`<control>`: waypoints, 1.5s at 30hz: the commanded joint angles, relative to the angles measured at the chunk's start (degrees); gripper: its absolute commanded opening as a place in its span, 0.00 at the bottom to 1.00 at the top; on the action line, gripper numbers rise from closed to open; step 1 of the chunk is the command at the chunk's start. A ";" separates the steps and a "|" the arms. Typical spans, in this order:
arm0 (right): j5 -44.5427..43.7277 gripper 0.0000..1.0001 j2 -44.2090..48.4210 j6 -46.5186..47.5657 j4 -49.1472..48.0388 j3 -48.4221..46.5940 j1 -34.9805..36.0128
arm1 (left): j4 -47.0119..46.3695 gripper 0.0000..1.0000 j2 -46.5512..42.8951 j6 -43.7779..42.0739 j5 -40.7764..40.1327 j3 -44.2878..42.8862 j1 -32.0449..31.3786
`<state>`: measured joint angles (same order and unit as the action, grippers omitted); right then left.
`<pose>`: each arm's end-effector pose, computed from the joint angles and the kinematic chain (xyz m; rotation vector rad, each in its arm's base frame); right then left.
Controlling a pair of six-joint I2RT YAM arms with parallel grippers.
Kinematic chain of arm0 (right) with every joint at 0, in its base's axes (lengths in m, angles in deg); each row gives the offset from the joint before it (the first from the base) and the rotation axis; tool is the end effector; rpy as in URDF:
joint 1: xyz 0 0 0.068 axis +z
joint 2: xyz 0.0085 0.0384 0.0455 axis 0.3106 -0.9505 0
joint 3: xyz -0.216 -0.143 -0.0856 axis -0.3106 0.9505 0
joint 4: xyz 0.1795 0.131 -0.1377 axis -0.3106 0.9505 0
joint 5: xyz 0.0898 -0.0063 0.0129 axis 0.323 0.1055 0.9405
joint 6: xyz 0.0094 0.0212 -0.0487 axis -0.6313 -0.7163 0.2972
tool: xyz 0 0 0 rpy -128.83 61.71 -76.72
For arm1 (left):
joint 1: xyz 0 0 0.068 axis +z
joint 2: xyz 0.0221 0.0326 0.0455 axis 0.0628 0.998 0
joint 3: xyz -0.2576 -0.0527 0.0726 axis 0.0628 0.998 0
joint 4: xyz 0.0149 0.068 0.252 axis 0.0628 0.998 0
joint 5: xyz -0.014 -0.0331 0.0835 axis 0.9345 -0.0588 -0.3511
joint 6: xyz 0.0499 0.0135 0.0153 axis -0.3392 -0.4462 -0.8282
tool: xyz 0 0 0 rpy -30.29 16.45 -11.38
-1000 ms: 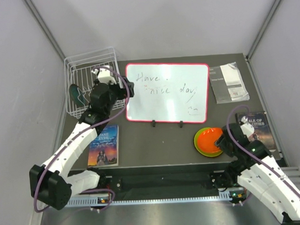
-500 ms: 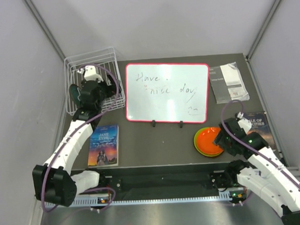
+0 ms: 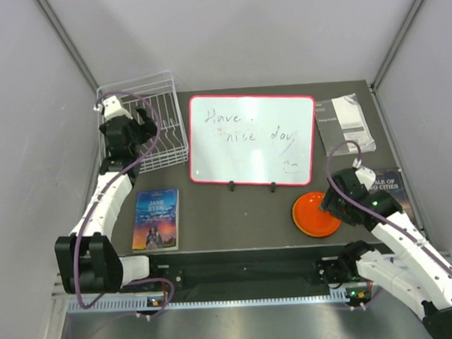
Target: Unload the plates from the dish rack
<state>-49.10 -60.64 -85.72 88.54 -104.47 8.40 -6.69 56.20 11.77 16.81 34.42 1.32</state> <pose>0.1101 0.0411 0.2391 0.6931 2.4887 0.0207 0.2966 -0.0050 0.3242 -0.4166 1.7717 -0.1026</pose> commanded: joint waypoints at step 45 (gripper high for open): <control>2.78 0.63 -28.69 18.41 -26.49 -14.04 -0.84 | -14.83 0.63 26.19 -5.70 -11.23 -5.27 15.99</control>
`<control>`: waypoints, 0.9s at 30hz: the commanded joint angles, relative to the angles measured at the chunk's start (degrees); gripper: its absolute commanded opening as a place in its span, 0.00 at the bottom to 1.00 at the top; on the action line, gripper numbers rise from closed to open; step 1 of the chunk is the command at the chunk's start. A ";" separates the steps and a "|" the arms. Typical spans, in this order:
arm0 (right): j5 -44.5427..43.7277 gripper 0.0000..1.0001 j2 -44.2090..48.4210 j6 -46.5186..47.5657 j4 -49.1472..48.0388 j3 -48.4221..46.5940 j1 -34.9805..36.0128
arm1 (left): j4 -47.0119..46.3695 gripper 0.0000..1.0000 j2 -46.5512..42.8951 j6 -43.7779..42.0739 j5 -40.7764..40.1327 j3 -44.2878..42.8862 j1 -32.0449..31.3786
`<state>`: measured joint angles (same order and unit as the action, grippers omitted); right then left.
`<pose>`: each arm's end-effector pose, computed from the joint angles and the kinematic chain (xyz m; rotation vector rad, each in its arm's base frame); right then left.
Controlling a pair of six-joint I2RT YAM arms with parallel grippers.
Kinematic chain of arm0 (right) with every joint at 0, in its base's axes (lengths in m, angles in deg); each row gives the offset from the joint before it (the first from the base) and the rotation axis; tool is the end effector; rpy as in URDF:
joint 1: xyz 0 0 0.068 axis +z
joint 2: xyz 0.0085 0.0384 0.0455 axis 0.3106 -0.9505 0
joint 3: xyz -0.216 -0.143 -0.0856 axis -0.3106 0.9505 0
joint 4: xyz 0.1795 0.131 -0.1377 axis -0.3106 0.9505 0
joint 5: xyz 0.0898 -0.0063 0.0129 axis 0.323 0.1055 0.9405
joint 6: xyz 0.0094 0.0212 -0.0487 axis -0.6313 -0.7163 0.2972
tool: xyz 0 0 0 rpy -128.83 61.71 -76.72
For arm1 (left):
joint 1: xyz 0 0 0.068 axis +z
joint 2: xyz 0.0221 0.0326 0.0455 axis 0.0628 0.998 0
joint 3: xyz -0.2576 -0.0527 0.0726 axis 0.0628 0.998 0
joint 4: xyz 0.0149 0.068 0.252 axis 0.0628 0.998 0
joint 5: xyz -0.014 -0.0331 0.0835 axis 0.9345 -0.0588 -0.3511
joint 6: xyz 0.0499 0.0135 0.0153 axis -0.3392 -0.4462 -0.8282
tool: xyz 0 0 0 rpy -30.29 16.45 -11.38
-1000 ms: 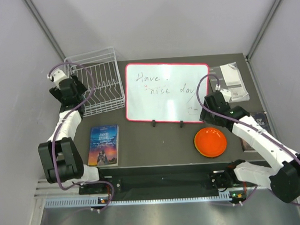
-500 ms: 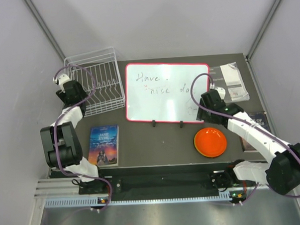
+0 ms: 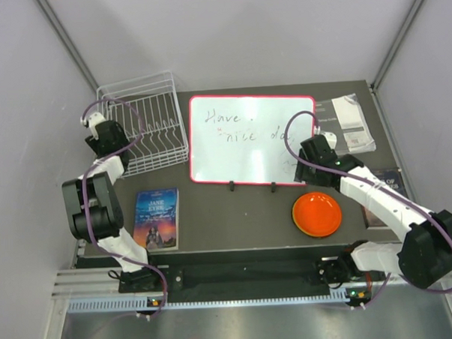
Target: Unload the plates from the dish rack
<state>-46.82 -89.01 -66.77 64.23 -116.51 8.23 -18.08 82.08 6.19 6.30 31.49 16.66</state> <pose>0.2204 0.0968 0.2470 0.2851 2.4734 0.0384 0.3672 0.0986 0.2173 -0.7075 1.8813 0.3621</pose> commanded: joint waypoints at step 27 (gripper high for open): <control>1.83 0.63 -2.51 -0.72 -2.63 -2.43 -0.84 | -3.09 0.00 1.73 -2.06 1.30 -2.52 1.18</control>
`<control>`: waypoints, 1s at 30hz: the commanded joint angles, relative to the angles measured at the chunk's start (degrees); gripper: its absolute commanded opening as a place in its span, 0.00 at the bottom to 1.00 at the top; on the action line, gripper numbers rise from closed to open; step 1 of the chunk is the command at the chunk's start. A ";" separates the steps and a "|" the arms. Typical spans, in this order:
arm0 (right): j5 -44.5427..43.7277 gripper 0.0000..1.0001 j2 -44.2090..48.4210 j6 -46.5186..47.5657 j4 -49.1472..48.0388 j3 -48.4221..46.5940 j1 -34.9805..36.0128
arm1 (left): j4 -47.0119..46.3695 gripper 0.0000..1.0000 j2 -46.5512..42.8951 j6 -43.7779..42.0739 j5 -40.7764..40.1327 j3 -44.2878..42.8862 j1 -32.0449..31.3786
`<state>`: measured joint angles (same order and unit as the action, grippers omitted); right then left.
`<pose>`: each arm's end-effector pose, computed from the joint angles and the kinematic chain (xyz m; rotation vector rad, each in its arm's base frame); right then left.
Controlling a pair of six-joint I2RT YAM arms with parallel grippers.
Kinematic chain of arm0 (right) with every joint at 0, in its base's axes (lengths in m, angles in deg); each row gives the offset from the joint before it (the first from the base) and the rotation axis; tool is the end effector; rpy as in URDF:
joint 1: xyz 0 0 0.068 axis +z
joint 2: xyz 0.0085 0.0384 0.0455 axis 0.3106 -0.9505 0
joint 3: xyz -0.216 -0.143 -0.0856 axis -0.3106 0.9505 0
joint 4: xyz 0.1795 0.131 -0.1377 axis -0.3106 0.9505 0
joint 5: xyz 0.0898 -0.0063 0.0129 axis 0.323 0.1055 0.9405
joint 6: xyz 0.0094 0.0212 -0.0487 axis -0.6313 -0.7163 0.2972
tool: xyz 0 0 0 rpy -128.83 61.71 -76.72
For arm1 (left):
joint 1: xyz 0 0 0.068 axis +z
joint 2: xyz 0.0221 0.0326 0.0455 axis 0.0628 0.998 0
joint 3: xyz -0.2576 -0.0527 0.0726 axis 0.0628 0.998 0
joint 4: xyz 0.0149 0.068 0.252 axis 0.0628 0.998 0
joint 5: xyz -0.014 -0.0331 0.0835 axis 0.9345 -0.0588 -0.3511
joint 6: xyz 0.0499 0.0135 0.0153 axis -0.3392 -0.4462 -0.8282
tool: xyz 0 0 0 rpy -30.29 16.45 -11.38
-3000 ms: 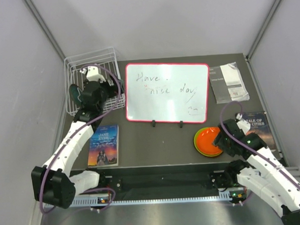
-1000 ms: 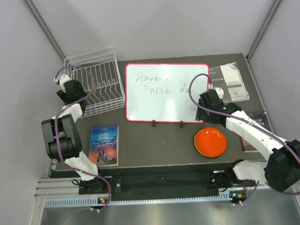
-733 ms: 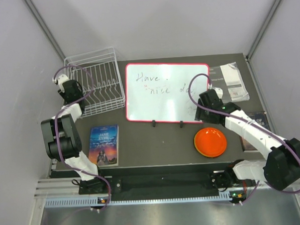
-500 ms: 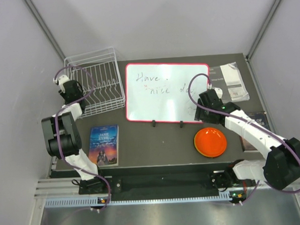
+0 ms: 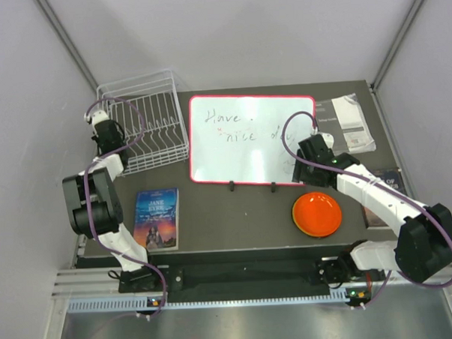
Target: Unload the plates from the dish rack
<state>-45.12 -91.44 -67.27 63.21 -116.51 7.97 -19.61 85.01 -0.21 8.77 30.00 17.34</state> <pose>0.2270 0.0999 0.2383 0.2895 2.5074 0.0567 0.3770 0.1042 0.2093 -0.5896 1.9316 0.3969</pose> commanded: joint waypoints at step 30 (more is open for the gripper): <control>1.26 0.65 10.10 5.67 -3.96 -2.35 -0.58 | 7.57 0.00 -30.90 8.63 14.99 -0.95 -10.12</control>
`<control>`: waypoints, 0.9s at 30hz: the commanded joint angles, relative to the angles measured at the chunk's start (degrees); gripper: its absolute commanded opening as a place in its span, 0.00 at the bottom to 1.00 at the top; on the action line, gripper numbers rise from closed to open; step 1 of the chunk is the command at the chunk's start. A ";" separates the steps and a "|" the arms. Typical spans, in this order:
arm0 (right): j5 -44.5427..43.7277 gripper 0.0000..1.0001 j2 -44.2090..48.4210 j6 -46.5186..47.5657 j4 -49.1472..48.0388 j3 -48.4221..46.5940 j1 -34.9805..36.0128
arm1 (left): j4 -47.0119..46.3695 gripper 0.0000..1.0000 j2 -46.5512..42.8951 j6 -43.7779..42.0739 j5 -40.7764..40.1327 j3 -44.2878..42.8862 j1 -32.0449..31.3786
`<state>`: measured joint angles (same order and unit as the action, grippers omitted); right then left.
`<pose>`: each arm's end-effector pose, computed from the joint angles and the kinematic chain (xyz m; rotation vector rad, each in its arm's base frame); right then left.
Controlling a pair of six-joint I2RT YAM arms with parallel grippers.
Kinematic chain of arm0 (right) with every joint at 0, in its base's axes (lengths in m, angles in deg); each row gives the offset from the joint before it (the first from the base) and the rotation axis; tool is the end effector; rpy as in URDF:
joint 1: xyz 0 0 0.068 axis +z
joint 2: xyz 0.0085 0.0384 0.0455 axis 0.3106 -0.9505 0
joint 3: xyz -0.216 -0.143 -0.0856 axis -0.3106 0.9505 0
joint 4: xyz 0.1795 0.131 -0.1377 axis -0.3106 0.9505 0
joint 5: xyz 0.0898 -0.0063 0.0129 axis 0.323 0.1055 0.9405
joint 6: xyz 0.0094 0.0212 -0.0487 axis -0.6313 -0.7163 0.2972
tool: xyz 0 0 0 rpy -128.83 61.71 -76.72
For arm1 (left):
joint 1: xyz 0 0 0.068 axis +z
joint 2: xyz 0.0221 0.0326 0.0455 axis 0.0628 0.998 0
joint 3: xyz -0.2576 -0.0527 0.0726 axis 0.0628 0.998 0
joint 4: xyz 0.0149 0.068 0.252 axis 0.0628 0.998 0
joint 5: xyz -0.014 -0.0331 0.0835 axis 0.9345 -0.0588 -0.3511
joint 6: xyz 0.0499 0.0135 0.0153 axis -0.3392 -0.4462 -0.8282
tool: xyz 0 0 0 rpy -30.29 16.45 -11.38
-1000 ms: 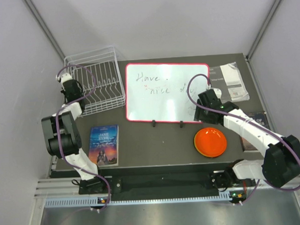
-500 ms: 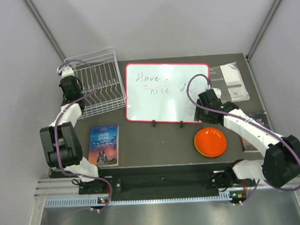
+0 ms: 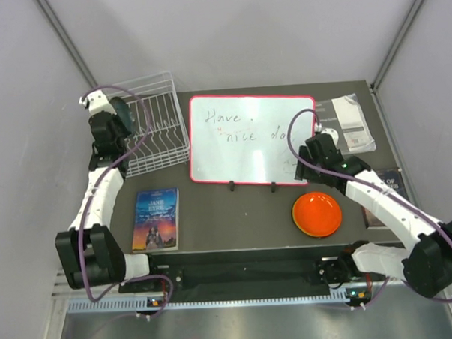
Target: Unload the plates from the dish rack
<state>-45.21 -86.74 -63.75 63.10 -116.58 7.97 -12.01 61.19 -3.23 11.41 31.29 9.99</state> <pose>0.2174 0.0951 0.2571 0.2228 2.4384 0.0839 0.3157 0.0455 0.3287 -0.3838 1.7206 0.2672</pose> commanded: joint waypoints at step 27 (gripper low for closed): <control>25.34 0.87 16.57 -3.21 -28.38 8.09 -0.40 | -23.49 0.00 -2.00 40.05 46.11 12.36 -35.21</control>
<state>-22.39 -69.56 -65.89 41.52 -108.88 7.88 -23.04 57.95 33.27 54.78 44.54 -22.27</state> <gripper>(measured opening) 0.873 0.220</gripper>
